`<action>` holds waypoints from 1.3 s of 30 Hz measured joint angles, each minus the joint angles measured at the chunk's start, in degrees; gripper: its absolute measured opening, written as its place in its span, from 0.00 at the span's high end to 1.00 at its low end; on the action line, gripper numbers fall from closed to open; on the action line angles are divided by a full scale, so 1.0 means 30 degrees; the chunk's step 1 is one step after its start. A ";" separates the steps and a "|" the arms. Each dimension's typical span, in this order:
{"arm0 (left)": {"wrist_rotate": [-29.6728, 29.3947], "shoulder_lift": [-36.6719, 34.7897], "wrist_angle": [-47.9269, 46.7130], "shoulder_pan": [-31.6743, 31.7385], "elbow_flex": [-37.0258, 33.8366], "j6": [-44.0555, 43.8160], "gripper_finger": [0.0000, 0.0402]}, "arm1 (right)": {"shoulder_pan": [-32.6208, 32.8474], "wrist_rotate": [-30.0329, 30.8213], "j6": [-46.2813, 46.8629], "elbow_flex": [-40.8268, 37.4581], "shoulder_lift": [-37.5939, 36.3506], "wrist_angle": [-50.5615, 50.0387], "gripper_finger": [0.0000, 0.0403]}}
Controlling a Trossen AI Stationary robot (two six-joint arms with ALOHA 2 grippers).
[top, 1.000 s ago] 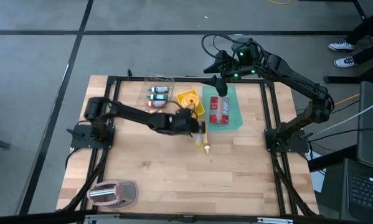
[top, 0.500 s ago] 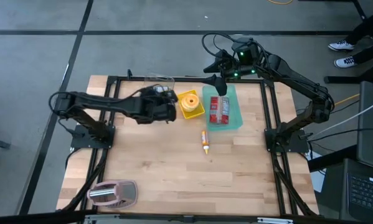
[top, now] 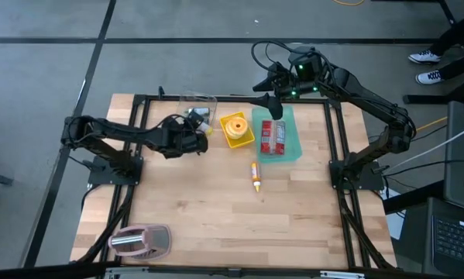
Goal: Pick & Place Food Item
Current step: Put the left yellow food coloring bottle into the transparent bin
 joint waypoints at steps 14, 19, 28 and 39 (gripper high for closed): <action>0.1381 -0.0606 -0.1205 0.2283 -0.0114 0.0012 0.72 | 0.0000 -0.0020 -0.0297 0.0000 0.0000 -0.0499 0.39; 0.2009 -0.0475 -0.2124 0.2558 -0.0107 0.0000 0.72 | 0.0000 -0.0027 -0.0492 0.0000 0.0000 -0.0537 0.39; 0.2845 -0.0475 -0.3129 0.3027 -0.0107 0.0000 0.72 | 0.0000 -0.0086 -0.0561 0.0000 0.0000 -0.0572 0.39; 0.2295 -0.0475 -0.3193 0.2608 -0.0107 -0.0015 0.64 | 0.0000 -0.0093 -0.0559 0.0000 0.0000 -0.0577 0.39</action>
